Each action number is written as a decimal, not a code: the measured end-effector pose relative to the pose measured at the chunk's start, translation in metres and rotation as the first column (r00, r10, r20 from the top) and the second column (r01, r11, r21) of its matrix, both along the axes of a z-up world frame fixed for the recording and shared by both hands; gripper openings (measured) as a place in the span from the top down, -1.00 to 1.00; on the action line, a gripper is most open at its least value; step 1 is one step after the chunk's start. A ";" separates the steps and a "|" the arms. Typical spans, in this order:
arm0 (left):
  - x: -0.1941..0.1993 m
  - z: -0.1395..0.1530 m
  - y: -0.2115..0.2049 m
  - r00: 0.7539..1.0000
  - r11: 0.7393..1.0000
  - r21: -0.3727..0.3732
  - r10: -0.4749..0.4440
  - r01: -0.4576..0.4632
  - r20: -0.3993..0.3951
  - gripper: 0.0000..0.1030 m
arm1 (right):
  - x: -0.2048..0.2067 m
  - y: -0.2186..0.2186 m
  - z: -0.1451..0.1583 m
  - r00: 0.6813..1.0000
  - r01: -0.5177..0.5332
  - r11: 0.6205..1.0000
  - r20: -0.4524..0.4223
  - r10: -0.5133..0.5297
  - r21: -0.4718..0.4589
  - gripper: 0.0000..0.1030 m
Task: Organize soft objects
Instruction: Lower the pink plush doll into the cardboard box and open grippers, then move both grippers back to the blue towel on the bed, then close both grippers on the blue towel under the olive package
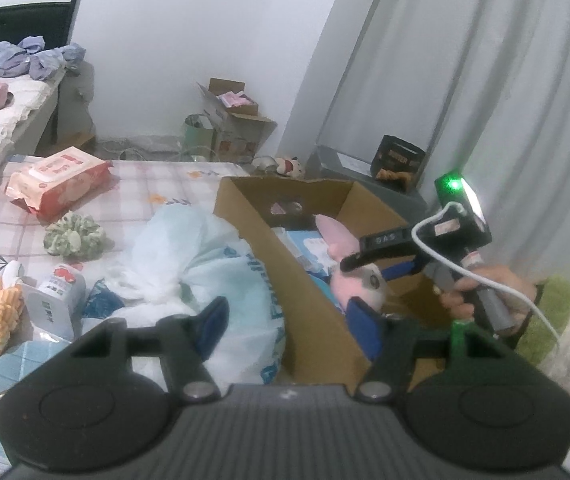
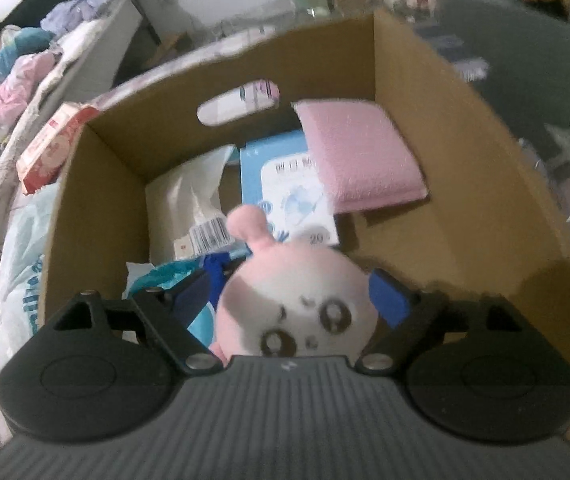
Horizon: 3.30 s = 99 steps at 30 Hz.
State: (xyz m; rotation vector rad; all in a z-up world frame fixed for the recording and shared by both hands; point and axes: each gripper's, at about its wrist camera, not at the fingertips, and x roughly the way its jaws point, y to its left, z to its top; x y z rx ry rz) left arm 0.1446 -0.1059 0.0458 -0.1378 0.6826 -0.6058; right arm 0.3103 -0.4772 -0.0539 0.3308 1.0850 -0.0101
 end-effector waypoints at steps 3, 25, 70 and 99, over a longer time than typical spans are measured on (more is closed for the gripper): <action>0.000 0.000 0.003 1.000 1.000 0.002 0.008 -0.008 0.001 -0.29 | -0.001 0.001 -0.001 1.000 0.011 1.000 0.003 -0.011 0.006 -0.68; -0.045 -0.008 0.080 0.991 0.981 0.146 0.124 -0.130 0.046 -0.73 | -0.105 0.057 0.108 0.945 -0.132 0.959 0.324 0.046 0.249 -0.68; 0.012 -0.095 0.162 0.987 0.864 0.488 0.156 -0.119 -0.035 -0.57 | -0.094 0.336 -0.028 0.882 -0.457 0.777 0.112 0.457 0.432 0.29; 0.021 -0.108 0.158 0.926 0.986 0.161 0.100 -0.043 -0.365 -0.49 | -0.078 0.309 -0.068 0.923 -0.337 0.737 0.051 0.381 0.585 0.45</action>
